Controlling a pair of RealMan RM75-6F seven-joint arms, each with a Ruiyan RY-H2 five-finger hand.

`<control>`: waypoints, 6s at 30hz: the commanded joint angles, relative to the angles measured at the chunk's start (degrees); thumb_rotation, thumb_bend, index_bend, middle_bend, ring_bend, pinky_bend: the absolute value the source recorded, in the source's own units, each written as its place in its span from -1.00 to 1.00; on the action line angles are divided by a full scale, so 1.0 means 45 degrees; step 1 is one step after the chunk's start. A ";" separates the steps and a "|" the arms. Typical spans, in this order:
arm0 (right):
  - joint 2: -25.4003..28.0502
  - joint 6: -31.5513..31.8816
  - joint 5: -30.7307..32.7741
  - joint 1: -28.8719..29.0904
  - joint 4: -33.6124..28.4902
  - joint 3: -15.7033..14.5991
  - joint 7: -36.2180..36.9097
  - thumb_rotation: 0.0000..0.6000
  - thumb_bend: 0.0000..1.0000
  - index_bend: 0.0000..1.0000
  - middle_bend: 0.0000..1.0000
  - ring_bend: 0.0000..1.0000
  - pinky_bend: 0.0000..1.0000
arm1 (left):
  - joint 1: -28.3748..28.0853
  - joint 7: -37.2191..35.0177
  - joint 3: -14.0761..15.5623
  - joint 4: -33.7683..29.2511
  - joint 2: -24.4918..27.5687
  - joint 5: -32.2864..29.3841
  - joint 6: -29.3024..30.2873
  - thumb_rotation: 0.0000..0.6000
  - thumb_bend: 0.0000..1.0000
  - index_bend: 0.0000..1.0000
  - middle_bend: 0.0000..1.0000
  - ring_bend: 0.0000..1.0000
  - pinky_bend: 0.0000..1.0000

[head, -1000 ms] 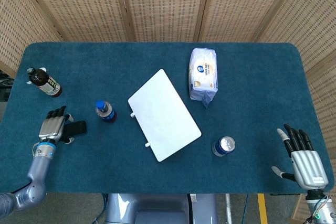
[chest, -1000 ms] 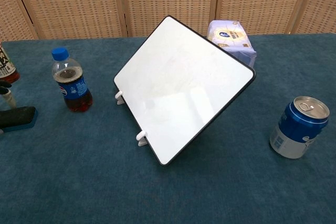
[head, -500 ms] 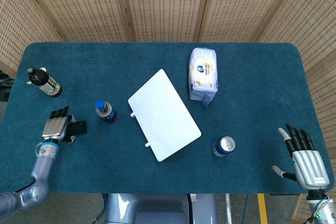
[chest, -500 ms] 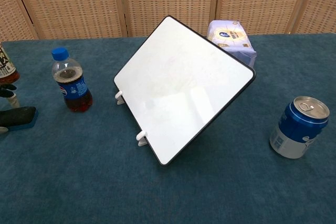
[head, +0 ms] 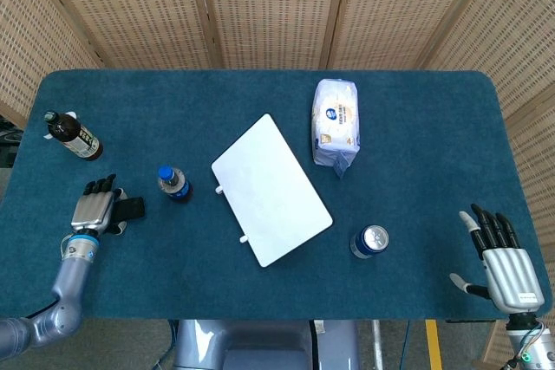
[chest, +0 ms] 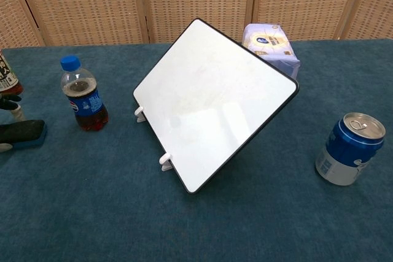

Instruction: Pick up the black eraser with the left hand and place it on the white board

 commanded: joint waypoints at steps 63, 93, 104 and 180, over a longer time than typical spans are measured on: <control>0.0549 0.0293 0.0213 -0.0127 0.0071 0.0210 0.1628 1.00 -1.00 -1.00 -1.00 -1.00 -1.00 | -0.3500 -0.0967 -0.1412 -0.1071 -0.1250 0.7727 0.1872 1.00 -0.41 -0.17 -1.00 -1.00 -1.00; 0.0577 0.0347 0.0438 -0.0187 0.0243 0.0351 0.2097 1.00 -1.00 -1.00 -1.00 -1.00 -1.00 | -0.3858 -0.3573 -0.0340 0.4618 -0.4682 1.0816 0.2766 1.00 -0.42 -0.18 -1.00 -1.00 -1.00; 0.0643 0.0357 0.0449 -0.0199 0.0272 0.0378 0.2405 1.00 -1.00 -1.00 -1.00 -1.00 -1.00 | -0.4162 -0.3681 -0.0382 0.5598 -0.5317 1.0931 0.2470 1.00 -0.42 -0.17 -1.00 -1.00 -1.00; 0.0677 0.0709 0.0429 -0.0308 0.0258 0.0533 0.2546 1.00 -1.00 -1.00 -1.00 -1.00 -1.00 | -0.3025 -0.2509 -0.1257 0.0454 -0.1625 0.9480 0.2655 1.00 -0.83 -0.87 -1.00 -1.00 -1.00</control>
